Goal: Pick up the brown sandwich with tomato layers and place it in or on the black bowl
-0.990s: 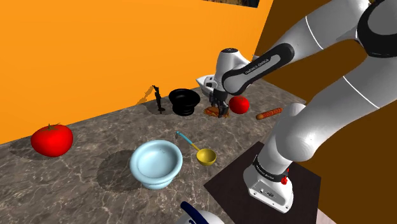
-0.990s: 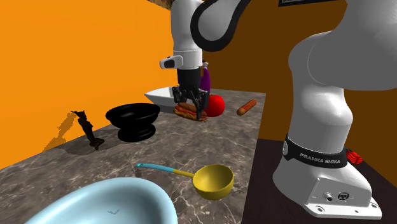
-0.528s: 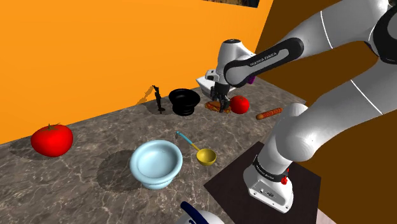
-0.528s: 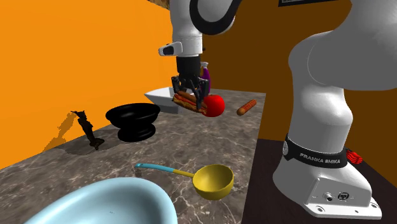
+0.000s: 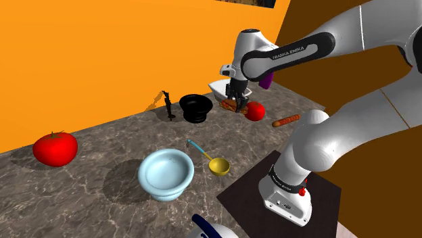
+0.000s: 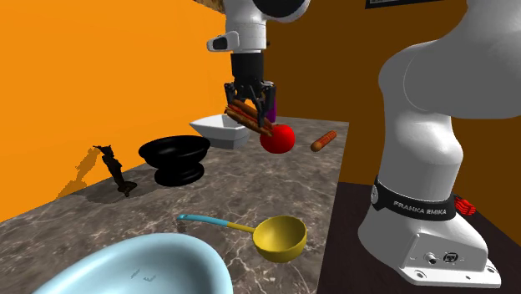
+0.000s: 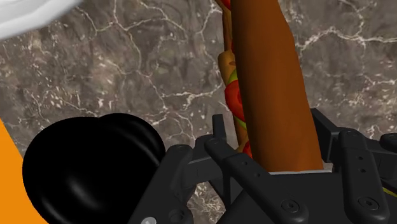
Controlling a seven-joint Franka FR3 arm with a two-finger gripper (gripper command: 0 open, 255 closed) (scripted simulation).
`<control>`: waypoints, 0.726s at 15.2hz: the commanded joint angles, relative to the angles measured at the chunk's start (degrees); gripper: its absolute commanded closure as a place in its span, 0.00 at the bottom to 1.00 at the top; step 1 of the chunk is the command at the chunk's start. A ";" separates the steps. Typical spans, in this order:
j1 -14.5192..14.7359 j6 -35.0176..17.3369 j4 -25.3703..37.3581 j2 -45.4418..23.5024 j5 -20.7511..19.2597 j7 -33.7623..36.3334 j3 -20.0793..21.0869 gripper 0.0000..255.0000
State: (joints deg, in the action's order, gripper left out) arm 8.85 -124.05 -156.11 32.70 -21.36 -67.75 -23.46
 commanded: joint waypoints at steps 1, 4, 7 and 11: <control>0.12 1.87 1.07 0.79 0.38 -0.17 0.40 1.00; 0.20 4.42 2.44 1.98 0.84 -0.39 0.95 1.00; 2.96 2.27 8.04 -5.76 3.23 -0.17 0.51 1.00; 6.01 0.72 16.15 -15.54 7.02 -0.85 -0.13 1.00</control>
State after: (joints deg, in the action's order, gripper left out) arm 14.07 -123.24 -142.05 19.40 -15.39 -68.60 -23.63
